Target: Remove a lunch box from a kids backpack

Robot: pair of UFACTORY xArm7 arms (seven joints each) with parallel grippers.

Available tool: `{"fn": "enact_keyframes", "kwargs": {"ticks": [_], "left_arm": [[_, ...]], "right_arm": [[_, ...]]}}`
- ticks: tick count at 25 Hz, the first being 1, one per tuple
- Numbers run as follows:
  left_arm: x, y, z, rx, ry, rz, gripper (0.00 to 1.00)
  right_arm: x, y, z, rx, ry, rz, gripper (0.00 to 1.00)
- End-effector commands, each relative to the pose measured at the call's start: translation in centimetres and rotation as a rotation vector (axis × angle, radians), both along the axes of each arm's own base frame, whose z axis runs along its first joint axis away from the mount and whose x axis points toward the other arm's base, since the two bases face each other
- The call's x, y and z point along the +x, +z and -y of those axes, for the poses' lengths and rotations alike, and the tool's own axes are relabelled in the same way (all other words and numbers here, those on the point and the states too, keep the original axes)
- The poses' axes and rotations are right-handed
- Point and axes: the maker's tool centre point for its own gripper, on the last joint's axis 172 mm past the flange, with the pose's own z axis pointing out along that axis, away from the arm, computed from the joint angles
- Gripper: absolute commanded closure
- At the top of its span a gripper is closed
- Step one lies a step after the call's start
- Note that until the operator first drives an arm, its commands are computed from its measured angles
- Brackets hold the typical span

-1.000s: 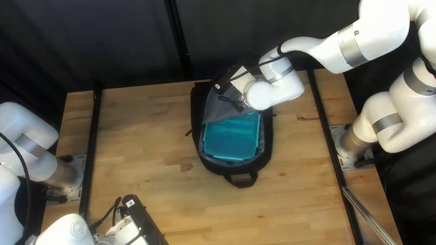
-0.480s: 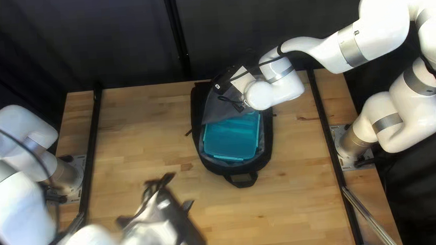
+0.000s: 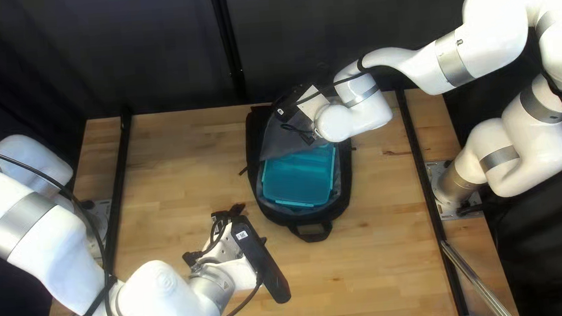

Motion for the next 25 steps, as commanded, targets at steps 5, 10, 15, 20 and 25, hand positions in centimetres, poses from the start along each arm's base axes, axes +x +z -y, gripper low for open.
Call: {"fn": "enact_keyframes", "kwargs": {"ticks": [5, 10, 15, 20, 25], "left_arm": [[3.7, -5.8, -0.1, 0.014, -0.229, -0.121, 0.0], [5.0, -8.3, -4.2, 0.087, -0.289, -0.144, 0.0], [6.1, -9.3, -7.0, 0.111, -0.282, -0.156, 0.0], [7.6, -8.2, -8.7, 0.123, -0.288, -0.17, 0.0], [8.8, -8.5, -10.1, 0.129, -0.295, -0.192, 0.0]], "right_arm": [[0.0, 0.0, 0.0, 0.0, 0.0, 0.0, 1.0], [0.0, 0.0, 0.0, 0.0, 0.0, 0.0, 1.0], [0.0, 0.0, 0.0, 0.0, 0.0, 0.0, 1.0], [0.0, 0.0, 0.0, 0.0, 0.0, 0.0, 1.0], [0.0, 0.0, 0.0, 0.0, 0.0, 0.0, 1.0]]}}
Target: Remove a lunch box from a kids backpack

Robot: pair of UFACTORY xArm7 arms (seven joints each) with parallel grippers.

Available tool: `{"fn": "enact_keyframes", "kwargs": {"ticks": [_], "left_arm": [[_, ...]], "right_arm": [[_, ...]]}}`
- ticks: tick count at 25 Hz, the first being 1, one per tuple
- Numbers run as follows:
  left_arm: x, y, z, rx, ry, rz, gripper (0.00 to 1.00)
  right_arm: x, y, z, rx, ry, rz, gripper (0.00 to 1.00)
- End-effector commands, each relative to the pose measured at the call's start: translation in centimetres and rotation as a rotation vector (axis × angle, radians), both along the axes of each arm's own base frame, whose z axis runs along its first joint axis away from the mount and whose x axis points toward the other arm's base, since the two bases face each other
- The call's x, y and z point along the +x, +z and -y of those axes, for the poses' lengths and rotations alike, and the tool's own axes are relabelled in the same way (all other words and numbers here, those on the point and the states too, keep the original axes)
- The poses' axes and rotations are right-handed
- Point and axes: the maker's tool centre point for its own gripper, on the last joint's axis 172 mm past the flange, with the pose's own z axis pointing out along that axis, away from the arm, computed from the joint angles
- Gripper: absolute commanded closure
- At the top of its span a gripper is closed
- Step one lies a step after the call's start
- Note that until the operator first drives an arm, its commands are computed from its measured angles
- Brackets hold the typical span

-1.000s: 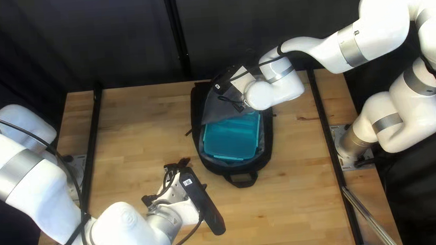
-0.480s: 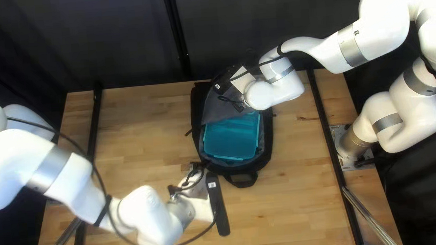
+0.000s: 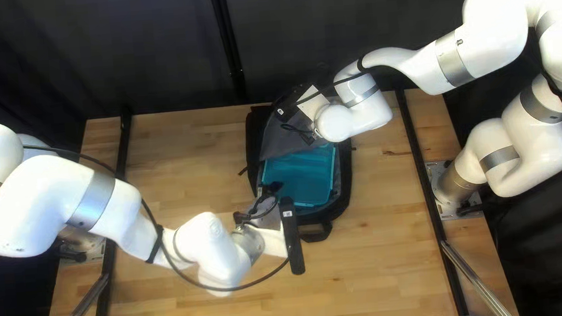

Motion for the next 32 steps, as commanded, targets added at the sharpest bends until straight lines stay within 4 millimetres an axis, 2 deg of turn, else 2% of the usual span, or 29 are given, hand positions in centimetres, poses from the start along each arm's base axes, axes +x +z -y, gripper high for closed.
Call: {"fn": "enact_keyframes", "kwargs": {"ticks": [1, 4, 15, 20, 25, 32], "left_arm": [[0.7, -0.5, -1.0, 0.004, -0.001, -0.013, 0.0], [0.9, -1.1, -1.5, 0.0, 0.004, -0.017, 0.0], [0.9, -2.1, 0.3, -0.039, -0.001, 0.006, 0.0], [0.5, -3.3, 0.2, -0.05, 0.004, -0.003, 0.0], [0.9, -4.6, 0.3, -0.064, 0.005, -0.018, 0.0], [0.8, -5.5, 0.3, -0.069, 0.006, -0.037, 0.0]], "right_arm": [[0.0, 0.0, 0.0, 0.0, 0.0, 0.0, 1.0], [0.0, 0.0, 0.0, 0.0, 0.0, 0.0, 1.0], [0.0, 0.0, 0.0, 0.0, 0.0, 0.0, 1.0], [0.0, 0.0, 0.0, 0.0, 0.0, 0.0, 1.0], [0.0, 0.0, 0.0, 0.0, 0.0, 0.0, 1.0], [0.0, 0.0, 0.0, 0.0, 0.0, 0.0, 1.0]]}}
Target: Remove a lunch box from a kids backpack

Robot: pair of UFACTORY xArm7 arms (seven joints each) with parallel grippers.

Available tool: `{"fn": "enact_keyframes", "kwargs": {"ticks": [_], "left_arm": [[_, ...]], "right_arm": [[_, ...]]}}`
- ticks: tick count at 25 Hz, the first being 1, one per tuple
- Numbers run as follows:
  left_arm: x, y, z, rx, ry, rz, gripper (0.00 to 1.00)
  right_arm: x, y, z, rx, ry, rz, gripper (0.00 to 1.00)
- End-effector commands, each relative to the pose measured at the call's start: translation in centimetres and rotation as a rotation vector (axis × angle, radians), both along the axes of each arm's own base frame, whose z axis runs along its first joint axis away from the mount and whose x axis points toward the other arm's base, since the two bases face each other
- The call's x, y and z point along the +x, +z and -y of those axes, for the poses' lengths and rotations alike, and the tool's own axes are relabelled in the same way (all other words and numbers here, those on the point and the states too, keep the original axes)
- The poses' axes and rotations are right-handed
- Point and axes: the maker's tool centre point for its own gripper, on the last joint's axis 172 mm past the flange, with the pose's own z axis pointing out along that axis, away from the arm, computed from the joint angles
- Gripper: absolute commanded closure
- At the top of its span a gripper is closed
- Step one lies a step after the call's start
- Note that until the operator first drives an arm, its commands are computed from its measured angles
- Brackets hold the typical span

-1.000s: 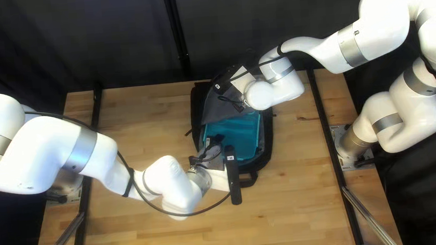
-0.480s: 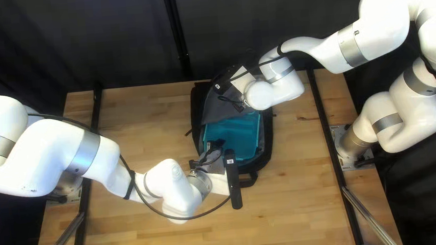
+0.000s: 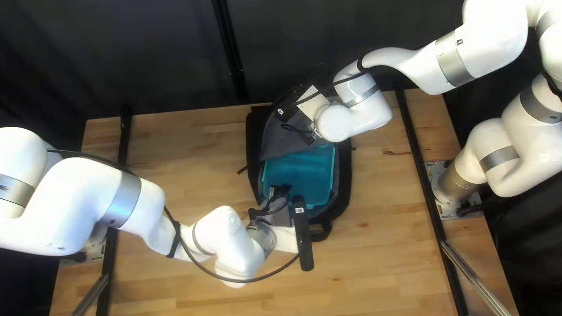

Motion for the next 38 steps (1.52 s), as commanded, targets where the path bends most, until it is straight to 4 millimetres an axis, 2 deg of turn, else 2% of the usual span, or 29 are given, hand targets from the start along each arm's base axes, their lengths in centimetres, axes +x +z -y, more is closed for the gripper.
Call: {"fn": "enact_keyframes", "kwargs": {"ticks": [1, 7, 18, 24, 38], "left_arm": [[-0.2, -0.6, 0.0, 0.001, 0.0, -0.014, 0.0], [-0.1, -1.5, 0.1, 0.032, 0.005, -0.043, 0.0], [1.4, 0.0, -0.1, 0.199, 0.039, -0.113, 0.0], [1.7, -1.2, 0.2, 0.216, 0.043, -0.123, 0.0], [2.0, -0.9, -1.3, 0.259, 0.078, -0.139, 0.0]], "right_arm": [[0.0, 0.0, 0.0, 0.0, 0.0, 0.0, 1.0], [0.0, 0.0, 0.0, 0.0, 0.0, 0.0, 1.0], [0.0, 0.0, 0.0, 0.0, 0.0, 0.0, 1.0], [0.0, 0.0, 0.0, 0.0, 0.0, 0.0, 1.0], [0.0, 0.0, 0.0, 0.0, 0.0, 0.0, 1.0]]}}
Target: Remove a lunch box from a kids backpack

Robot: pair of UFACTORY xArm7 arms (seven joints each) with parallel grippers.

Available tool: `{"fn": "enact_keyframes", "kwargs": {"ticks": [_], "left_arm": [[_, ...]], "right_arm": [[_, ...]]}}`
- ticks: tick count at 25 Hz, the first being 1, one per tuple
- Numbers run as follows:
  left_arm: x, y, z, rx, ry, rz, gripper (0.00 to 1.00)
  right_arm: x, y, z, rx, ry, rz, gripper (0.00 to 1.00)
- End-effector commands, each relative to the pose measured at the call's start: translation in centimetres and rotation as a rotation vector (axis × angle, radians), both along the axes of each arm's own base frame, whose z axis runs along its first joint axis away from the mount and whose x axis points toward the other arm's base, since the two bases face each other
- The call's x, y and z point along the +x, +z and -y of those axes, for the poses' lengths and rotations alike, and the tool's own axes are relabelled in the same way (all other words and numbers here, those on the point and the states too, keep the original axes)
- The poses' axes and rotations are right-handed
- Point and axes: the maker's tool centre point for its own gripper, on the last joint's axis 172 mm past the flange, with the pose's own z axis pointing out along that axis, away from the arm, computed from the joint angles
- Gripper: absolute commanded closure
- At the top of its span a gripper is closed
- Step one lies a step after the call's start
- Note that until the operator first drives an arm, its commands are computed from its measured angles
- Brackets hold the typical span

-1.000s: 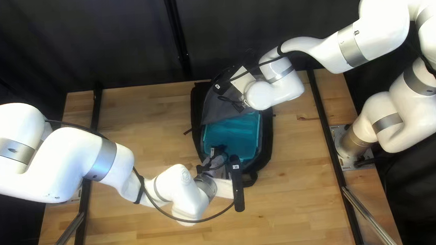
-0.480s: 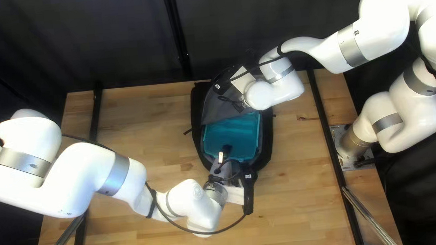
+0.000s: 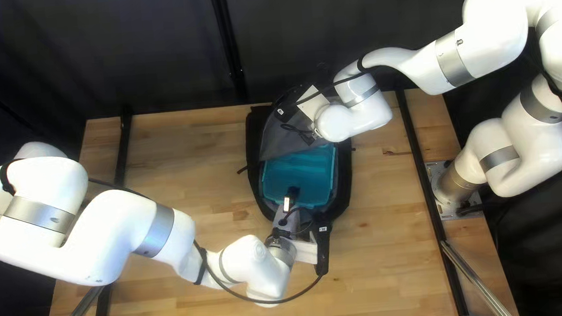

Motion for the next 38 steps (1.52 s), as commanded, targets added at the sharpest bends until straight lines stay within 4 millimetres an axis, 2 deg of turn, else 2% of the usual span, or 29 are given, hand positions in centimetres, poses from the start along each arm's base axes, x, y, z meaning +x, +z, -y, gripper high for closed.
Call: {"fn": "enact_keyframes", "kwargs": {"ticks": [1, 11, 19, 31, 38], "left_arm": [[0.2, 0.3, -0.5, 0.009, 0.008, 0.0, 0.0], [0.5, 1.1, -0.5, 0.027, 0.018, 0.004, 0.0], [0.0, 3.0, -0.5, 0.046, 0.018, 0.007, 0.0], [0.8, 0.4, -0.3, 0.018, 0.02, -0.006, 0.0], [0.8, 0.4, -2.3, 0.035, 0.041, -0.019, 0.0]], "right_arm": [[0.0, 0.0, 0.0, 0.0, 0.0, 0.0, 1.0], [0.0, 0.0, 0.0, 0.0, 0.0, 0.0, 1.0], [0.0, 0.0, 0.0, 0.0, 0.0, 0.0, 1.0], [0.0, 0.0, 0.0, 0.0, 0.0, 0.0, 1.0], [0.0, 0.0, 0.0, 0.0, 0.0, 0.0, 1.0]]}}
